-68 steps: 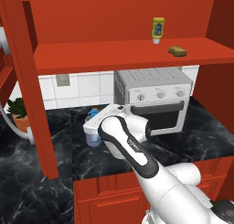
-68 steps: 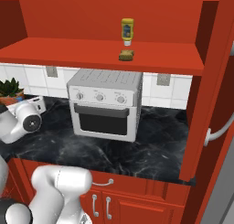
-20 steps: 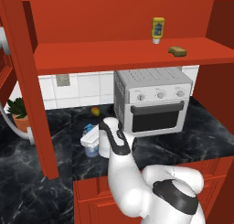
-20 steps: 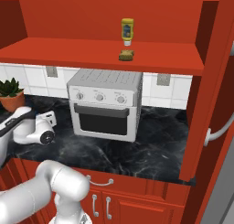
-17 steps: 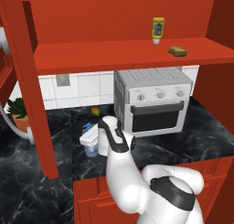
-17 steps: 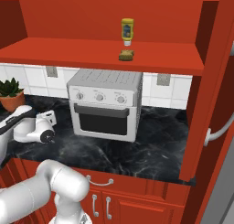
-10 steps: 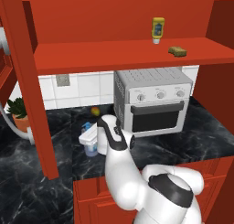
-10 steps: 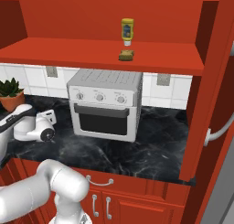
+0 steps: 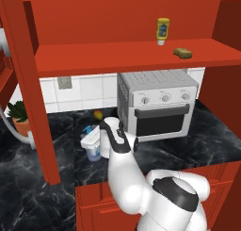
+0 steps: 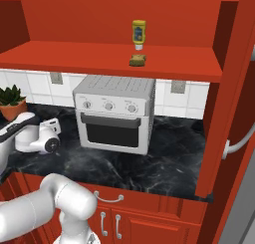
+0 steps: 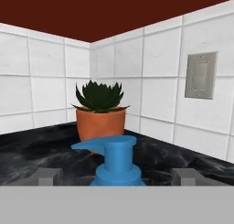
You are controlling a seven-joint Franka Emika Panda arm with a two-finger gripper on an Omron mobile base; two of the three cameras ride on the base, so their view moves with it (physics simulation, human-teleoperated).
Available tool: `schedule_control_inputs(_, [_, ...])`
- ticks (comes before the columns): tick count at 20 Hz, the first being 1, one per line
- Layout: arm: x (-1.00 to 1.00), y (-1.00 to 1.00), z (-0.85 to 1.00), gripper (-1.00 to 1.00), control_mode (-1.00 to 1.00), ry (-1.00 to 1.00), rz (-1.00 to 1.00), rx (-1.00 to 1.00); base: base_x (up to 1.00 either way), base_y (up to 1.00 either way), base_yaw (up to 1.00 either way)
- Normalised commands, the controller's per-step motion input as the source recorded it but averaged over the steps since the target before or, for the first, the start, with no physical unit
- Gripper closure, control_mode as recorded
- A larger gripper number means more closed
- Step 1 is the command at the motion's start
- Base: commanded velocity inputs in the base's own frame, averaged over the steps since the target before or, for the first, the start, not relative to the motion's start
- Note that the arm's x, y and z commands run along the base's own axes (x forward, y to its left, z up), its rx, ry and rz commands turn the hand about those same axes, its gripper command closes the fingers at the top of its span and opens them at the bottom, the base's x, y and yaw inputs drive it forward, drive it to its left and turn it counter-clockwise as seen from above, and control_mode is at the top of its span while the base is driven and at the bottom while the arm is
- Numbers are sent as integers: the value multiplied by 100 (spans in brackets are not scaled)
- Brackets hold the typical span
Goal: Pick the soap dispenser and sponge from the cabinet and place them on the counter.
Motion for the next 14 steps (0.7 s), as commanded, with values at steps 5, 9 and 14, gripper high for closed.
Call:
schedule_control_inputs(5, [-10,-1,-13,-100,-100,0,3,0,0,0,0])
schedule_control_inputs(9, [-18,0,-8,-100,-100,-1,3,0,0,0,0])
schedule_control_inputs(14, [-37,-6,-2,-100,-100,-4,3,0,0,0,0])
